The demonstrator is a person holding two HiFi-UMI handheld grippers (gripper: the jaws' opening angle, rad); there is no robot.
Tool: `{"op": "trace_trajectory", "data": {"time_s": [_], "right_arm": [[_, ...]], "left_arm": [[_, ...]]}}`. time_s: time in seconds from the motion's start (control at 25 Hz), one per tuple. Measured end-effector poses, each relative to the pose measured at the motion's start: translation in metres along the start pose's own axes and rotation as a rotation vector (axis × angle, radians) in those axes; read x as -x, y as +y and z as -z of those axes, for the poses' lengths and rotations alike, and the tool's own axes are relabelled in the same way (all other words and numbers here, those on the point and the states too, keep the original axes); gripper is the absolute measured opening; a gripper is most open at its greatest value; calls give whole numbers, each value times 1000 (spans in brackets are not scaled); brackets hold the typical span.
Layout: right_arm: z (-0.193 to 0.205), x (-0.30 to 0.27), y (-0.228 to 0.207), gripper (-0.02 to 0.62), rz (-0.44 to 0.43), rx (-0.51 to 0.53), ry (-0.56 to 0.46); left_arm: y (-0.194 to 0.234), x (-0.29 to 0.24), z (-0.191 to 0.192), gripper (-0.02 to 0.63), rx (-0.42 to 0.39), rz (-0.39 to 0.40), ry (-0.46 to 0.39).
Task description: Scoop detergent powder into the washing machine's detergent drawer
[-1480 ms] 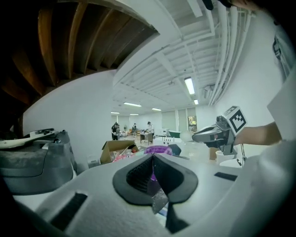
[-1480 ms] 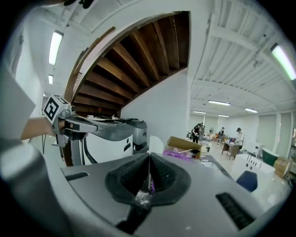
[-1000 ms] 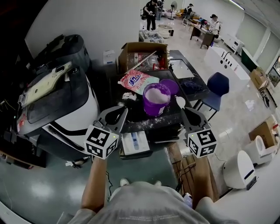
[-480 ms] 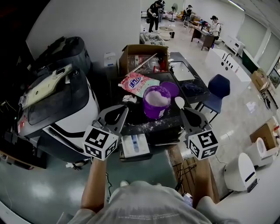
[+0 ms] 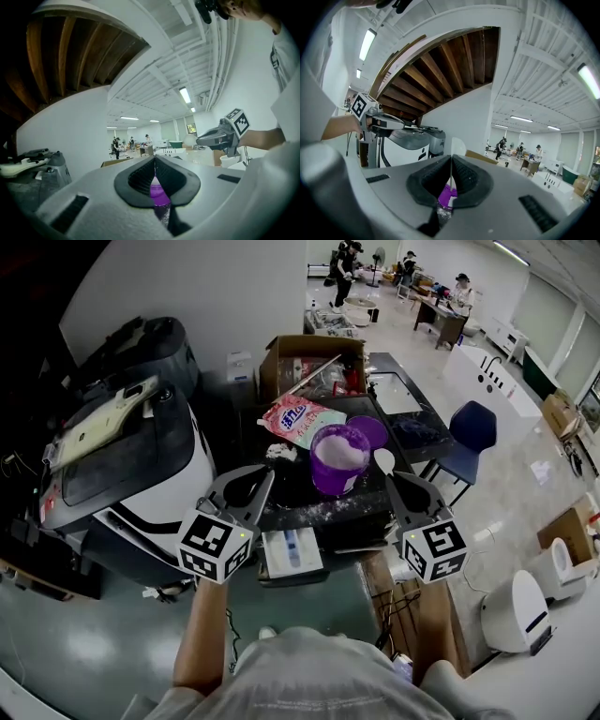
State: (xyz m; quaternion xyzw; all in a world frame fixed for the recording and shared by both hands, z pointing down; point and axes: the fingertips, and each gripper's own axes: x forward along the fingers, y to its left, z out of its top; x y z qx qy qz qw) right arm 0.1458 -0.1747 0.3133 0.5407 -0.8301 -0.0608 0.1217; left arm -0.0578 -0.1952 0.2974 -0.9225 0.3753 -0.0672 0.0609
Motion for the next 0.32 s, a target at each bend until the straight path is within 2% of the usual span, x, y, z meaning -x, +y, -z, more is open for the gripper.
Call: {"op": "trace_trajectory", "data": {"time_s": [0.32], "right_arm": [[3,-1,2,11,-6,-6,4]], "left_arm": [[0,-1,2,11,1,1,4]]}}
